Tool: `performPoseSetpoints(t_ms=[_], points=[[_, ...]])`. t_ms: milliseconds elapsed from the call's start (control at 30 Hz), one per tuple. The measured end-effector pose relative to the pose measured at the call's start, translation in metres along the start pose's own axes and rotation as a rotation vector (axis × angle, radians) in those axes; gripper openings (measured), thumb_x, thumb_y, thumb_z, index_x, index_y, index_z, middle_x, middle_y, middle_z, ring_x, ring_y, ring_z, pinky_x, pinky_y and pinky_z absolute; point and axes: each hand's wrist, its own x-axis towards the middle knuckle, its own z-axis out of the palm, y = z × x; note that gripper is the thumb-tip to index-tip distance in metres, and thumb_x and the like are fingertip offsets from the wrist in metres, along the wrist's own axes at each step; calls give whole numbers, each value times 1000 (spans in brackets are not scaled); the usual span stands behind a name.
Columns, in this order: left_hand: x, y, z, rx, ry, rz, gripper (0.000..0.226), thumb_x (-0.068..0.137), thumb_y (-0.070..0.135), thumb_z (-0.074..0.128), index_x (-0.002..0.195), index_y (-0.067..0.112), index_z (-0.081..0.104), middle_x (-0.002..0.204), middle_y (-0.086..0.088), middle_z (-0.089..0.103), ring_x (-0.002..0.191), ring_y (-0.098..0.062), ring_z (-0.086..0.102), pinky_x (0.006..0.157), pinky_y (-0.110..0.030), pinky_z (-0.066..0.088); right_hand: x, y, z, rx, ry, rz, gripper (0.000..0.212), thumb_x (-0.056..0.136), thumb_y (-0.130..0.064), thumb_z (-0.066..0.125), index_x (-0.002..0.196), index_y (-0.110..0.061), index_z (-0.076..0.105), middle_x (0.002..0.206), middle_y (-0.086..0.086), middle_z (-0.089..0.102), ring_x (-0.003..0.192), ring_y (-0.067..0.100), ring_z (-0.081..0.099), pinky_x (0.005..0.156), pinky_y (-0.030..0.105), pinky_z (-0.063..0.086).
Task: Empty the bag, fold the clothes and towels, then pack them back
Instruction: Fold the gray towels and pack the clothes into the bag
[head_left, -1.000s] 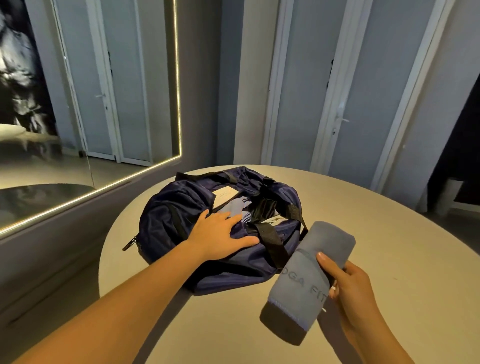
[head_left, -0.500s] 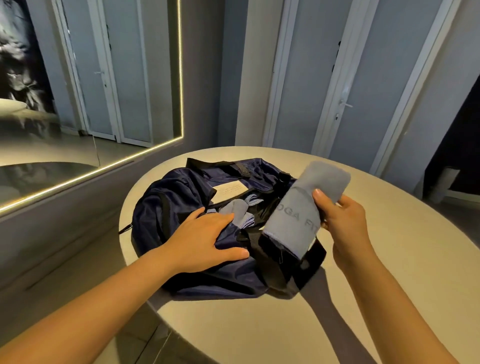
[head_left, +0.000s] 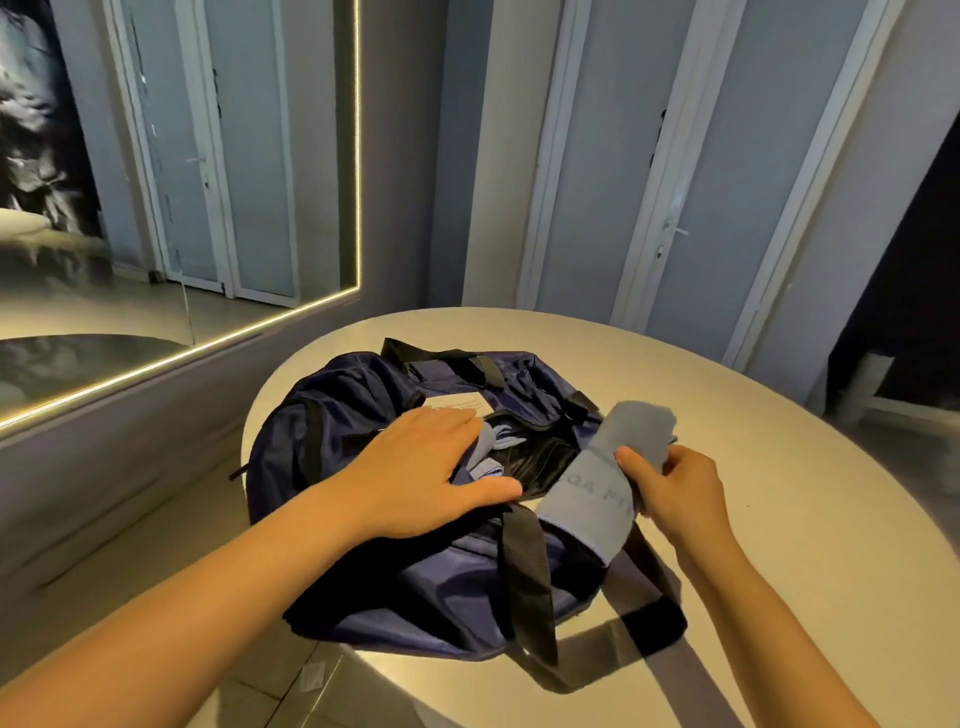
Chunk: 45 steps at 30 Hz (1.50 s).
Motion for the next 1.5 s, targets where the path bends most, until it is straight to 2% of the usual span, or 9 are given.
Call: performPoseSetpoints(t_ms=[200,333,533,700,867,1000,1233,1367,1500], points=[[-8,-8,24,-66,-116,-15,53,93,84,29,94,32,41,92,12,51,82,-7,49,75,-35,45,11,-43,-10,434,-77,209,23,93,-23,73,103,-4,67,90,12,70,70,26,64,56,32,53],[-20,-17,27,-138,-113,-75,78,90,88,20,114,23,57,112,7,61,103,-12,56,93,-40,47,25,-59,14,676,-111,294,18,91,-19,74,98,-6,66,73,5,71,64,20,65,51,28,54],[-36,-15,31,-130,1,-94,91,88,90,15,118,18,64,118,4,66,111,-16,58,97,-34,43,32,-45,57,383,-64,259,28,89,-24,78,88,0,65,63,13,59,40,16,48,40,26,38],[-42,-14,36,-109,88,-102,86,91,86,22,117,19,69,117,5,70,110,-16,60,96,-30,39,37,-27,70,297,55,212,46,90,-24,77,60,-11,45,55,8,47,49,23,43,54,35,36],[-46,-18,42,-157,142,-107,76,92,84,33,125,28,72,131,14,68,124,-5,58,107,-19,36,39,-26,79,394,62,261,33,90,-24,76,70,-13,53,61,1,51,54,20,45,52,29,34],[-47,-16,39,-140,153,-127,75,91,84,33,124,29,72,131,16,68,123,-6,59,106,-21,37,35,-15,83,43,32,83,32,91,-33,71,73,-16,51,69,2,54,65,24,52,49,28,30],[-15,-20,9,-296,8,-286,62,86,79,49,120,35,74,122,21,70,113,1,62,100,-30,50,43,-16,79,114,-14,164,38,85,-28,75,63,-13,49,59,4,52,57,24,49,53,31,37],[20,-5,-7,-155,45,-182,39,98,51,58,129,30,68,131,15,66,122,-10,58,101,-33,47,45,-14,79,153,-19,204,44,84,-29,78,60,-13,44,54,4,46,51,21,42,53,34,35],[57,13,17,-167,-215,-37,34,104,42,46,128,20,58,127,5,61,119,-18,53,97,-35,42,47,-12,79,149,-47,198,48,85,-27,78,57,-16,41,52,1,42,47,19,38,51,31,31]])
